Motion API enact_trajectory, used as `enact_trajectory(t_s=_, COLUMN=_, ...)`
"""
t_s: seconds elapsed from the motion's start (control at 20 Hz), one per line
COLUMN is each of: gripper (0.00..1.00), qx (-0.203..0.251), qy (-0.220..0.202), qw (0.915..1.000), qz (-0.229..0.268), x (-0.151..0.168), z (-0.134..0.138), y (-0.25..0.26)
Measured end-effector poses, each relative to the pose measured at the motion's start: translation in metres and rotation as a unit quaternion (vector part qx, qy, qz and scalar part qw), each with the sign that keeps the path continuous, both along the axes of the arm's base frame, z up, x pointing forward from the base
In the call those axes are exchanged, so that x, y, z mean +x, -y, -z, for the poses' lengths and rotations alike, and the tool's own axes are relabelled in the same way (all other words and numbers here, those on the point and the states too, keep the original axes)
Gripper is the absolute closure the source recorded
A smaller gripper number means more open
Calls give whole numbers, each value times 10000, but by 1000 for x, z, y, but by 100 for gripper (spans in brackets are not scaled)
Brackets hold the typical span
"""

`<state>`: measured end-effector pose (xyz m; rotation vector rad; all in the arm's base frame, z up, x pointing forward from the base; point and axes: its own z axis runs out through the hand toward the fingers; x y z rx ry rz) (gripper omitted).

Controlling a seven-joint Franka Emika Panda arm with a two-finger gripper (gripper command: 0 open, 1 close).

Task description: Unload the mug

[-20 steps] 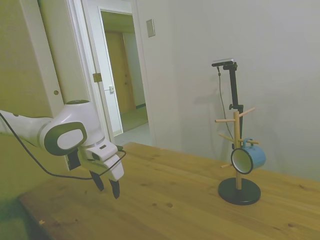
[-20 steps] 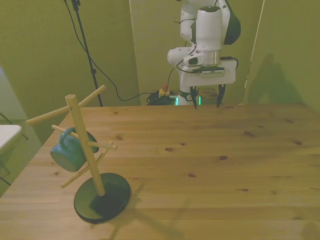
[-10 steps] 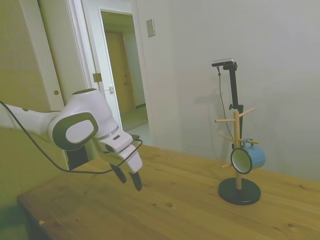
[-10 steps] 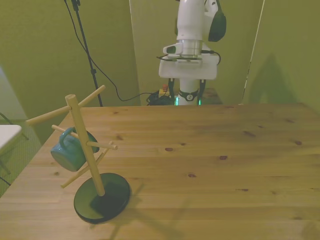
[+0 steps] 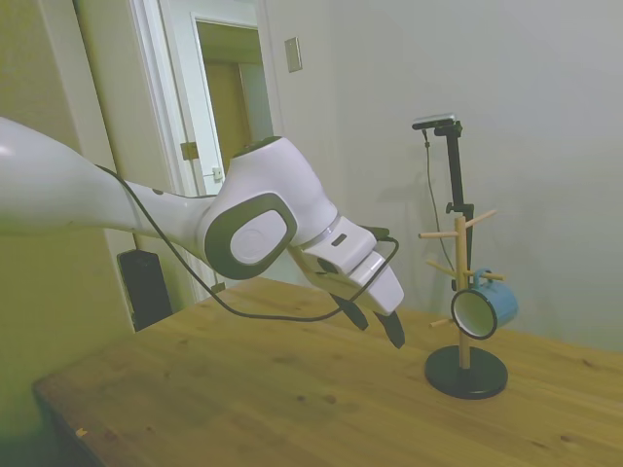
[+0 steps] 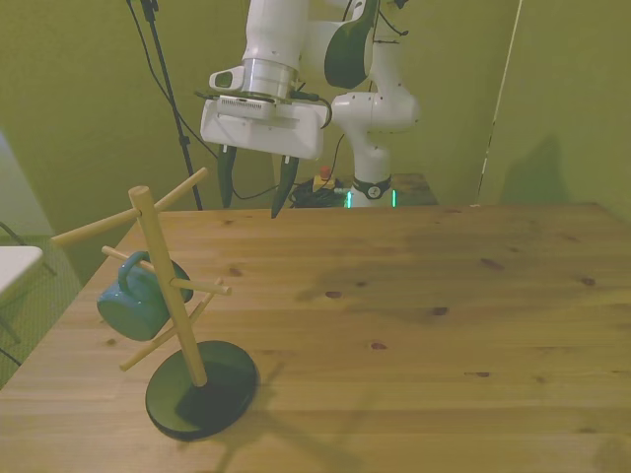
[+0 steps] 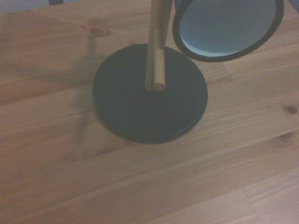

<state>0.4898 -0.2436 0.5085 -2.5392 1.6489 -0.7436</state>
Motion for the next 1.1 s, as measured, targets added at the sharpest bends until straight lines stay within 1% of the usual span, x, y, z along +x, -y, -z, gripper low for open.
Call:
enact_trajectory(t_s=0.1, gripper=0, qx=-19, qy=52, qw=10000, qz=10, x=1, z=-1, y=2)
enact_trajectory(t_s=0.2, gripper=0, qx=-89, qy=204, qw=9997, qz=79, x=3, z=-2, y=11)
enact_trajectory(t_s=0.4, gripper=0, qx=-245, qy=449, qw=9979, qz=392, x=2, z=-6, y=51)
enact_trajectory(t_s=0.65, gripper=0, qx=-331, qy=718, qw=9947, qz=662, x=20, z=7, y=84)
enact_trajectory(t_s=0.85, gripper=0, qx=-309, qy=920, qw=9918, qz=835, x=35, z=15, y=100)
enact_trajectory(t_s=1.1, gripper=0, qx=-287, qy=1068, qw=9895, qz=932, x=52, z=26, y=115)
